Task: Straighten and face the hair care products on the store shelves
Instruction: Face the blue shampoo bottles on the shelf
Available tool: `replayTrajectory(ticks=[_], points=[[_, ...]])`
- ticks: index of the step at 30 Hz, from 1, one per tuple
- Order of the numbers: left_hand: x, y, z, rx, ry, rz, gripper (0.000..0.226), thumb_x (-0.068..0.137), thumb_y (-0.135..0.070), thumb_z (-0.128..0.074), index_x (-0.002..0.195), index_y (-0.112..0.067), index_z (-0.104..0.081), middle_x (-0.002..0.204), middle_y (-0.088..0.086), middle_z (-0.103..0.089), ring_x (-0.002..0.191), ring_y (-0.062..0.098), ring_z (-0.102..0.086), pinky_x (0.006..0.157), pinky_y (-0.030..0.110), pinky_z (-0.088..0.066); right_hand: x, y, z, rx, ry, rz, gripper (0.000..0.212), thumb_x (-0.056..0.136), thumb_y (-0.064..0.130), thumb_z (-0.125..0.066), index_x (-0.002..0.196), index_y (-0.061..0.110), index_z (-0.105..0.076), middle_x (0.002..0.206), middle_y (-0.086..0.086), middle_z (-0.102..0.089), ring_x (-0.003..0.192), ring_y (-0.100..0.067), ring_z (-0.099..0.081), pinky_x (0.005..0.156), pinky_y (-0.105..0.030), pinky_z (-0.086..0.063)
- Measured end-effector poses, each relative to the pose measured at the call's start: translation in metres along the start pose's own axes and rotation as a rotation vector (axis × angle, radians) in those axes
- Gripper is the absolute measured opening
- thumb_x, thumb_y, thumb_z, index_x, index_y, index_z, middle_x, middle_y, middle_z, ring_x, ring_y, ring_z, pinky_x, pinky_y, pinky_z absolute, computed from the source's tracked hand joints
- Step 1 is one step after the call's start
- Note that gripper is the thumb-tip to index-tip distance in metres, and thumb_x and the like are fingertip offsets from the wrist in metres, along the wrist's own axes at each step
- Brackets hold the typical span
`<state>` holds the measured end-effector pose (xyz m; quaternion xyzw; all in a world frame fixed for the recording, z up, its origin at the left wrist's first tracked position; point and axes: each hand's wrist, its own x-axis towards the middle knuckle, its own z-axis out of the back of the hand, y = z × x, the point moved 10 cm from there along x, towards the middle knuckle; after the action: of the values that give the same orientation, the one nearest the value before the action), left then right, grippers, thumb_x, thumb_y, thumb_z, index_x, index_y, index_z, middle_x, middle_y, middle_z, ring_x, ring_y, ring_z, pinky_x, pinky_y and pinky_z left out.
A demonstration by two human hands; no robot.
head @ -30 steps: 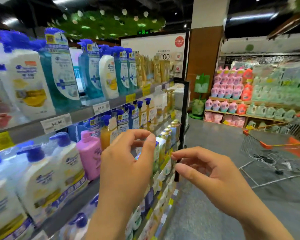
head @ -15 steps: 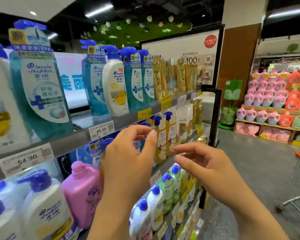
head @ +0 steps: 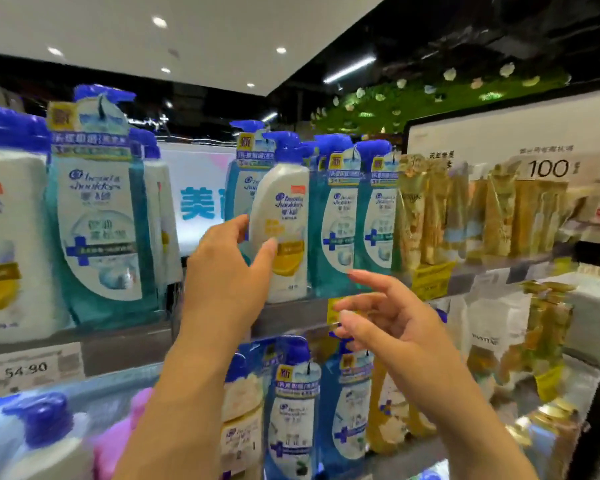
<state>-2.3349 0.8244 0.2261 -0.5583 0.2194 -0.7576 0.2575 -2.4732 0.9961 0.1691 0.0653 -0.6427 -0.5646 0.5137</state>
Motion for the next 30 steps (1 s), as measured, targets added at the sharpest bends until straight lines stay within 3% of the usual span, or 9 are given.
replayTrajectory(ticks=[4, 6, 9, 13, 17, 21, 23, 27, 30], points=[[0.026, 0.015, -0.042, 0.045, 0.122, 0.131, 0.065, 0.081, -0.053, -0.072, 0.135, -0.026, -0.047, 0.112, -0.014, -0.060, 0.099, 0.010, -0.059, 0.079, 0.027, -0.048, 0.040, 0.002, 0.016, 0.072, 0.094, 0.073, 0.037, 0.083, 0.032, -0.074, 0.113, 0.052, -0.065, 0.105, 0.004, -0.077, 0.088, -0.019, -0.076, 0.073, -0.024, -0.059], [0.031, 0.022, -0.051, -0.011, 0.138, 0.178, 0.062, 0.076, -0.055, -0.076, 0.126, -0.033, -0.047, 0.101, -0.024, -0.060, 0.088, -0.001, -0.061, 0.068, 0.019, -0.047, 0.053, 0.002, 0.022, 0.106, 0.142, 0.102, 0.036, 0.082, 0.034, -0.073, 0.112, 0.052, -0.066, 0.104, 0.005, -0.077, 0.088, -0.018, -0.076, 0.073, -0.022, -0.059], [0.032, 0.027, -0.053, -0.110, 0.128, 0.231, 0.065, 0.061, -0.061, -0.077, 0.115, -0.038, -0.049, 0.098, -0.022, -0.064, 0.087, -0.003, -0.063, 0.063, 0.015, -0.049, 0.064, 0.000, 0.025, 0.142, 0.195, 0.136, 0.035, 0.081, 0.034, -0.073, 0.111, 0.052, -0.067, 0.103, 0.005, -0.077, 0.087, -0.020, -0.076, 0.074, -0.025, -0.060], [0.024, 0.024, -0.038, -0.142, -0.010, 0.208, 0.057, 0.058, -0.056, -0.081, 0.104, -0.039, -0.052, 0.097, -0.019, -0.068, 0.081, -0.008, -0.066, 0.058, 0.012, -0.055, 0.075, 0.005, 0.017, 0.170, 0.246, 0.190, 0.035, 0.079, 0.035, -0.073, 0.110, 0.051, -0.067, 0.102, 0.006, -0.077, 0.086, -0.023, -0.074, 0.077, -0.034, -0.063], [0.012, 0.006, 0.000, -0.150, -0.208, 0.115, 0.052, 0.066, -0.044, -0.086, 0.106, -0.035, -0.054, 0.097, -0.017, -0.072, 0.083, -0.005, -0.068, 0.066, 0.015, -0.057, 0.081, 0.018, 0.000, 0.287, 0.239, 0.261, 0.030, 0.080, 0.028, -0.074, 0.107, 0.041, -0.072, 0.094, 0.002, -0.077, 0.080, -0.018, -0.076, 0.067, -0.025, -0.060], [0.000, -0.024, 0.060, -0.110, -0.400, 0.036, 0.061, 0.054, -0.067, -0.074, 0.104, -0.040, -0.053, 0.092, -0.023, -0.071, 0.083, -0.007, -0.068, 0.064, 0.016, -0.056, 0.089, 0.023, -0.007, 0.481, 0.046, 0.292, 0.014, 0.084, 0.013, -0.077, 0.090, 0.025, -0.077, 0.076, -0.003, -0.076, 0.065, -0.013, -0.072, 0.060, -0.020, -0.056], [-0.005, -0.031, 0.085, -0.082, -0.434, 0.020, 0.066, 0.052, -0.070, -0.072, 0.106, -0.037, -0.054, 0.093, -0.024, -0.071, 0.084, -0.007, -0.068, 0.065, 0.015, -0.057, 0.094, 0.030, -0.024, 0.516, 0.061, 0.293, 0.013, 0.085, 0.012, -0.075, 0.090, 0.023, -0.075, 0.075, -0.003, -0.075, 0.065, -0.013, -0.071, 0.060, -0.020, -0.056], [-0.016, -0.030, 0.122, -0.063, -0.452, 0.023, 0.056, 0.058, -0.061, -0.078, 0.104, -0.037, -0.057, 0.096, -0.023, -0.073, 0.088, -0.002, -0.070, 0.070, 0.021, -0.059, 0.108, 0.047, -0.097, 0.361, 0.226, 0.254, 0.016, 0.086, 0.014, -0.076, 0.095, 0.026, -0.071, 0.082, -0.001, -0.075, 0.076, -0.013, -0.073, 0.066, -0.024, -0.059], [-0.026, -0.019, 0.146, -0.059, -0.498, 0.043, 0.053, 0.059, -0.056, -0.087, 0.098, -0.035, -0.060, 0.093, -0.020, -0.075, 0.084, 0.001, -0.072, 0.071, 0.028, -0.060, 0.127, 0.052, -0.156, 0.149, 0.305, 0.211, 0.033, 0.085, 0.023, -0.077, 0.115, 0.026, -0.063, 0.100, 0.002, -0.070, 0.093, -0.015, -0.069, 0.084, -0.037, -0.059]])
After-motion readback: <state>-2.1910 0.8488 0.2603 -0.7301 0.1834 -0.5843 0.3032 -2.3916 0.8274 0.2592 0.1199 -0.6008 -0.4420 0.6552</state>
